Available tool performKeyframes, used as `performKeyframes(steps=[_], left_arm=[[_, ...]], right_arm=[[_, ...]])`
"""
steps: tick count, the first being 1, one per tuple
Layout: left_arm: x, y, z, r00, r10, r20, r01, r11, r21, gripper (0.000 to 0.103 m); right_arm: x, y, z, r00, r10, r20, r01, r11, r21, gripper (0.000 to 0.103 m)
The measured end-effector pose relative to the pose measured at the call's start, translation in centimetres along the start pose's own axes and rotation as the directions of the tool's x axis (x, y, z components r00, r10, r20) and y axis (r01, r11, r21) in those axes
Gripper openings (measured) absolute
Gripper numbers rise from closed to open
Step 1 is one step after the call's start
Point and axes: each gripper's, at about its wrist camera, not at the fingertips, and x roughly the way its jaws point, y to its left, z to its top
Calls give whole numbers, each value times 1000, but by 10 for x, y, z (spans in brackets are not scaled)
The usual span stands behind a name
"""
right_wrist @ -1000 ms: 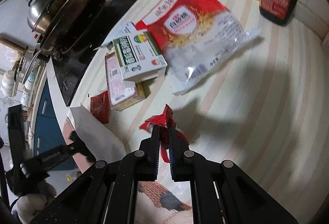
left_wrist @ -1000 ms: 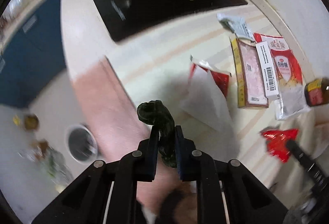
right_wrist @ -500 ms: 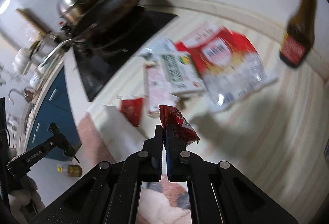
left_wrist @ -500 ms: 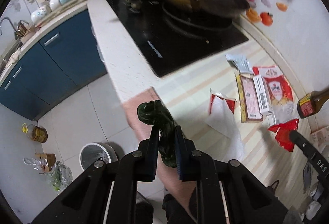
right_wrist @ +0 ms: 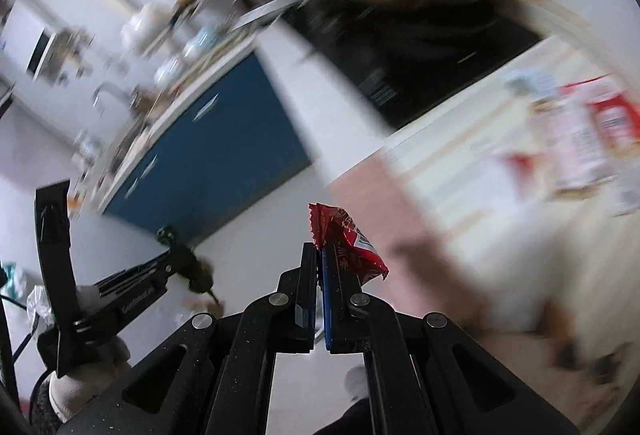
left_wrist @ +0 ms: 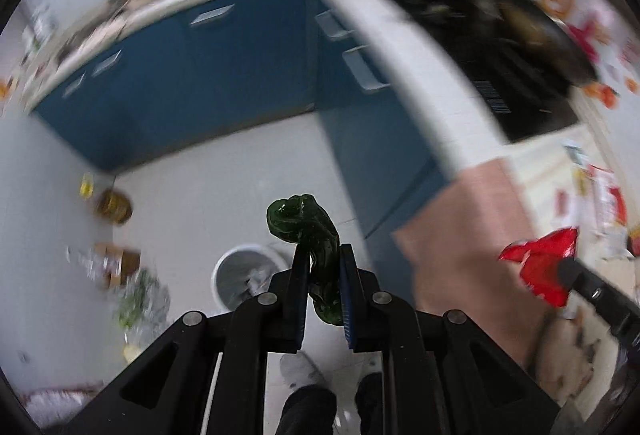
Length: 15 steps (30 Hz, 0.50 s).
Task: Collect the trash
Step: 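Carry both items over the trash bin and open both tools to drop them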
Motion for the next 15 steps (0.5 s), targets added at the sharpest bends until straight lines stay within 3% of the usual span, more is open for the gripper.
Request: performKeyframes(steps=[3,6,12,15], left_arm=[[43,56,-14,998,12,-65,-17,996,-85,11],[113,118,-35,990,-6,-143,-21,982,-188,11],[271,200,-86,955,-81,-285,-19,943,-332,12],[341,218,-109,940,-98,-328,-22,939,-342,12]], right_arm=[[74,36,-24,995,34,-94,-38,998,-46,2],[158,59,-55,980,61,-191,-71,996,-48,2],[333,55,-125,936,102,-337,-110,994,-6,2],[428,37,-164,914,110,-390,-114,993,14,2]])
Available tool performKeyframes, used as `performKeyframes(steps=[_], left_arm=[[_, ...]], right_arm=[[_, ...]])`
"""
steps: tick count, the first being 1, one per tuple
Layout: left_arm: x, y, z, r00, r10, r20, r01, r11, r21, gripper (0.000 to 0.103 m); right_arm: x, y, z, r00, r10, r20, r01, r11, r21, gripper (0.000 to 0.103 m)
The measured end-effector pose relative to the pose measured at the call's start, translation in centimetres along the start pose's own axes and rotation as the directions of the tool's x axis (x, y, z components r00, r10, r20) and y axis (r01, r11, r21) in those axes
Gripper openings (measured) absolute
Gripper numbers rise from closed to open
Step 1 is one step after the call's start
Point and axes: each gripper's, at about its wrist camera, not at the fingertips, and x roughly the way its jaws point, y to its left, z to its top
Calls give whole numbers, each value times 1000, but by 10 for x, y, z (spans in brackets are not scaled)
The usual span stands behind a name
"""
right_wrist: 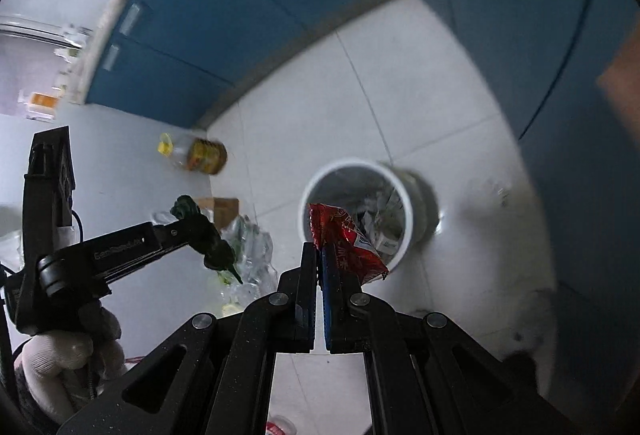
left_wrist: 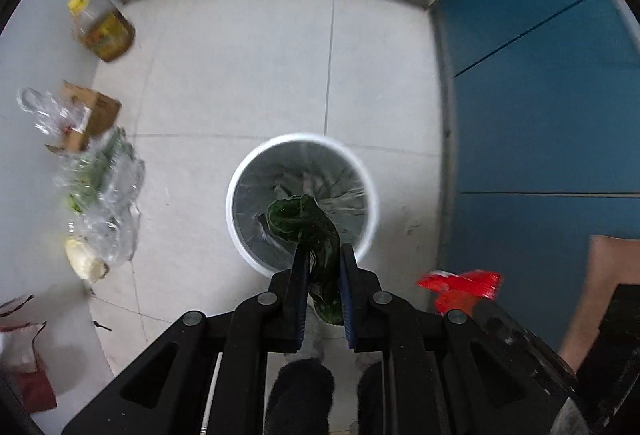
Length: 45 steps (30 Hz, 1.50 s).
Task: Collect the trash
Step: 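Carry both items over the trash bin and open both tools to drop them, then move both tools back toward the countertop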
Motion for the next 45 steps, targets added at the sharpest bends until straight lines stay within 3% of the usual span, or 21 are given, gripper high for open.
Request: performKeyframes(steps=[4,7,9,10,11,12,13,15,17,23,26,31,33,39,45], left_arm=[[69,23,5,999,17,-31,-17,1000,24,16],[105,38,4,997,60,-55,-59,998,21,18],[117,45,3,995,87,-46,-86,996,23,30],[118,48,1,993,111,-25,-111,994,21,36],[116,50,0,991,133,0,-133,991,23,61],[113,51,0,989,150,19,-150,988,25,92],[109,52,0,985,167,41,-168,985,26,101],[97,53,-3,980,186,76,-189,981,34,103],[78,54,-7,969,217,116,-223,974,40,103],[6,58,-28,950,251,186,-255,967,-3,103],[-39,58,-44,952,234,200,-232,972,-34,103],[-117,52,-75,960,197,197,-186,980,-73,103],[-149,46,-85,962,179,206,-168,983,-69,103],[-246,27,-119,949,167,268,-166,986,-27,103],[-315,13,-147,938,147,314,-155,988,0,103]], right_arm=[[101,-28,2,995,25,-94,-26,1000,-7,2],[162,-38,8,987,-24,-157,19,999,-36,4],[191,-40,5,978,-85,-190,77,996,-50,17],[198,-42,4,976,-107,-192,99,994,-52,34],[200,-44,4,973,-133,-189,124,991,-56,58],[202,-43,2,970,-170,-174,160,985,-67,67],[198,-42,3,969,-183,-165,172,982,-78,78],[192,-39,1,955,-262,-135,245,961,-132,91],[180,-26,-1,927,-368,-72,348,916,-203,102],[120,13,-5,876,-480,53,474,834,-284,103],[81,38,-8,875,-478,76,477,825,-303,103],[-2,90,-22,892,-445,81,446,833,-329,103],[-31,107,-31,887,-452,90,454,825,-335,103],[-135,157,-53,899,-420,125,436,831,-345,103],[-225,196,-74,912,-371,177,410,841,-354,103]])
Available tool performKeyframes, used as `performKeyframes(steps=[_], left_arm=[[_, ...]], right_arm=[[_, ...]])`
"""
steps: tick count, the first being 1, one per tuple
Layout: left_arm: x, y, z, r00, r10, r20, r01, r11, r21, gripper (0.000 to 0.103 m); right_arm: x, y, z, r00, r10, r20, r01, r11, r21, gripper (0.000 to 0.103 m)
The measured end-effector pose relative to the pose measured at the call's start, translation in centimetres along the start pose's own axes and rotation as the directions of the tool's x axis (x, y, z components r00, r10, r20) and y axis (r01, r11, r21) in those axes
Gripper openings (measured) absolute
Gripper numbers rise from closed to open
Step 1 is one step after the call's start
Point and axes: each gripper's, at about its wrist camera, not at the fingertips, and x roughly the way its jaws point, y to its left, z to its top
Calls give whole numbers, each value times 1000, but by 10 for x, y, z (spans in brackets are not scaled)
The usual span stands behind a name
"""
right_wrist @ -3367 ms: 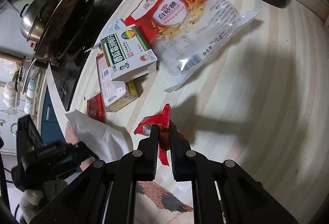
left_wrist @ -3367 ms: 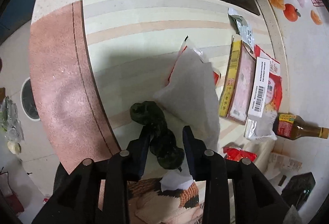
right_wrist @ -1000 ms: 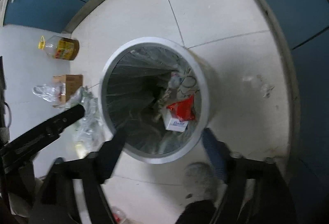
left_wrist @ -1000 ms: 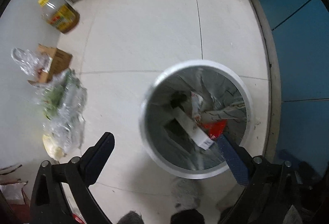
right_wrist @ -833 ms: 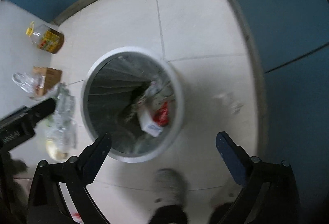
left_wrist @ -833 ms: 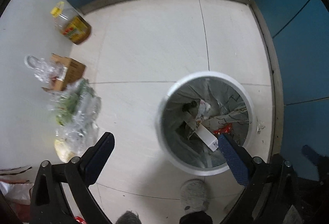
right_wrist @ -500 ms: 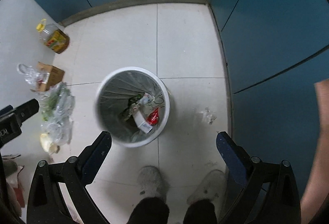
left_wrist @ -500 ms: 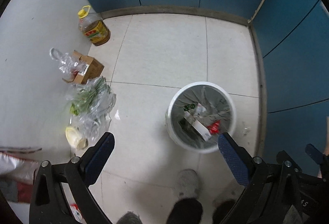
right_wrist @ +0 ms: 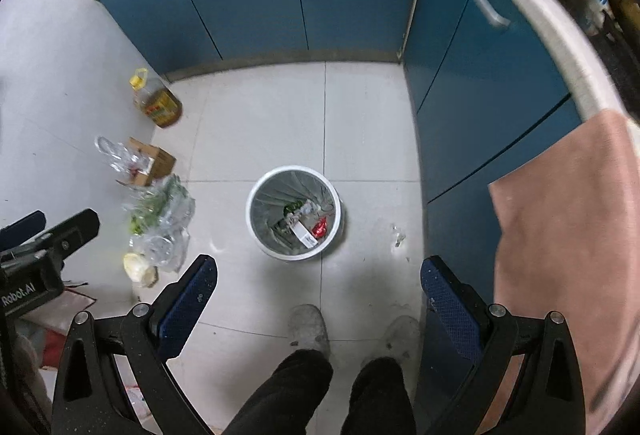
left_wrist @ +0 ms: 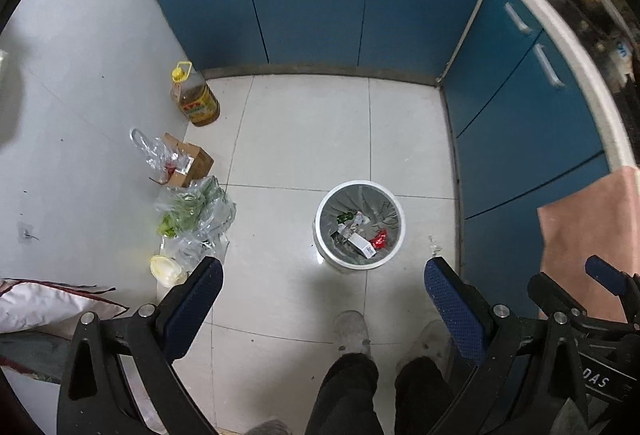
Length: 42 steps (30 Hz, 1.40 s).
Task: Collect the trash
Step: 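Move both tools back toward the countertop, then grasp the white paper towel with the left tool while the right tool grasps the green-white medicine box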
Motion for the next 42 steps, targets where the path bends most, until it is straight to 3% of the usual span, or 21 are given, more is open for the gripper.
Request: performKeyframes(steps=[5,8,15,18,23,27,31,34,38,42], left_arm=[[-48,-7,-4,999,1,46,-2,1000,7,103],[-75,-11,-8,996,47,75,-48,999,3,103],[-125,-41,4,969,99,225,-110,993,35,103],[-137,-72,16,962,65,266,-91,992,84,103],[-145,-165,33,967,-73,246,16,974,225,103],[-147,-264,34,969,-164,183,84,920,382,103],[-135,-372,22,971,-233,54,174,843,508,103],[-118,-450,6,960,-265,-85,267,789,553,103],[-87,-527,-21,937,-247,-245,345,757,556,102],[-39,-575,-44,909,-185,-374,372,766,524,102]], right_arm=[[-65,9,-4,998,26,56,-24,999,-33,103],[-94,9,-4,995,60,81,-58,998,-25,103],[-146,-23,4,981,109,163,-118,992,43,103],[-171,-58,7,970,107,220,-135,984,114,103],[-207,-140,2,956,36,292,-118,956,269,103],[-226,-236,-20,952,-75,297,-62,902,427,103],[-235,-346,-61,950,-192,247,5,798,603,103],[-235,-421,-96,948,-257,188,52,708,704,103],[-221,-498,-125,956,-259,137,60,632,772,102],[-197,-552,-132,968,-192,164,-13,609,793,100]])
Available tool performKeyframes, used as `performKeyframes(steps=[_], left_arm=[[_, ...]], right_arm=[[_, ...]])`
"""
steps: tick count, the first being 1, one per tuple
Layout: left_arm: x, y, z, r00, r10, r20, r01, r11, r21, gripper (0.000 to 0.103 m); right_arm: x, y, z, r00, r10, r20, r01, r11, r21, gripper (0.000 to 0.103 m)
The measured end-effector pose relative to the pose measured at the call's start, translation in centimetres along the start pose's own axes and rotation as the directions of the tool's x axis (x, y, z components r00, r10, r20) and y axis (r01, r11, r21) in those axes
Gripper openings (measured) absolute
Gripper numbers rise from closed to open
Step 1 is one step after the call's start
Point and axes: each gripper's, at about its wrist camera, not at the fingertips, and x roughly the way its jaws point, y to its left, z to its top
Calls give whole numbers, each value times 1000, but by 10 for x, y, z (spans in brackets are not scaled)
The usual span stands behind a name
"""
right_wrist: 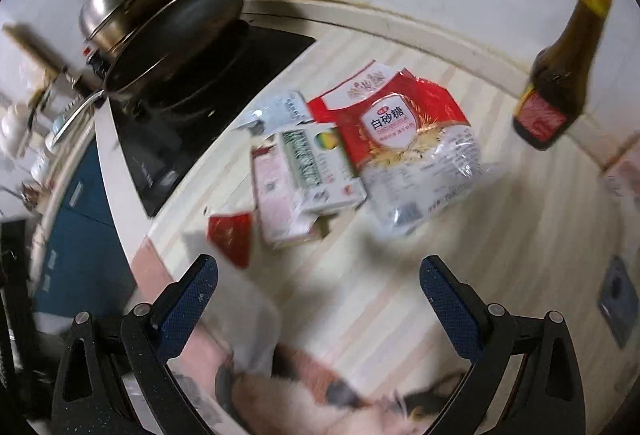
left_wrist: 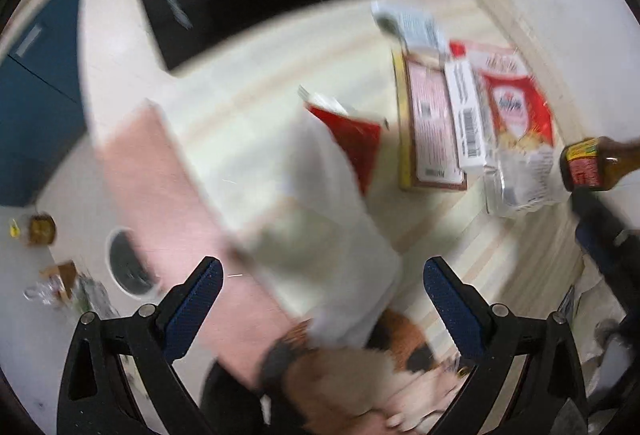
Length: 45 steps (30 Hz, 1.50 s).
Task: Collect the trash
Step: 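Grasp the white paper towel with the left tool while the right tool grasps the green-white medicine box, then carry both items over the trash bin and open both tools to drop them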
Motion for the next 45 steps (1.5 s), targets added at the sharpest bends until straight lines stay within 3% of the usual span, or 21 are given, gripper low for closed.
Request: performKeyframes(steps=[1,2,4,5,7,8,9,12,15,21,29,39,42,45], left_arm=[[12,-4,3,1000,-6,-27,6,1000,-13,99],[22,-5,4,999,-15,-48,14,1000,-25,90],[34,-4,4,997,-22,-72,20,999,-41,59],[37,-2,2,996,-21,-86,17,999,-47,36],[32,0,-2,999,1,-49,-3,999,-37,23],[31,2,-4,999,15,-51,-16,999,-33,7],[30,4,-7,998,15,-55,-17,999,-37,4],[22,14,-15,999,46,-29,-47,998,-35,2],[7,23,-23,997,70,11,-70,997,-28,2],[-25,29,-18,980,139,143,-138,990,-17,2],[-85,78,-26,929,199,311,-189,980,-64,2],[-132,199,-72,897,249,366,-178,960,-219,2],[-134,250,-93,896,274,349,-173,940,-295,2],[-122,300,-114,908,287,305,-163,914,-372,2]], right_arm=[[10,-8,11,1000,20,-4,-20,1000,2,99],[19,-11,20,999,31,-8,-31,1000,3,98],[37,-14,35,998,53,-24,-53,999,-2,97],[48,-14,42,998,60,-37,-60,998,-6,97],[73,-6,54,995,75,-71,-76,997,-21,97],[83,-4,59,993,79,-86,-82,996,-27,97],[94,-1,63,991,80,-107,-84,996,-37,97],[121,7,70,984,72,-160,-83,994,-65,97],[134,16,70,981,44,-186,-65,992,-106,73],[106,35,61,997,17,-80,-30,986,-165,70],[25,88,32,997,15,76,3,971,-239,70],[-15,206,-57,994,87,67,-57,926,-372,70],[-9,244,-89,994,110,30,-87,904,-419,70],[9,287,-126,992,122,-26,-119,870,-479,70]])
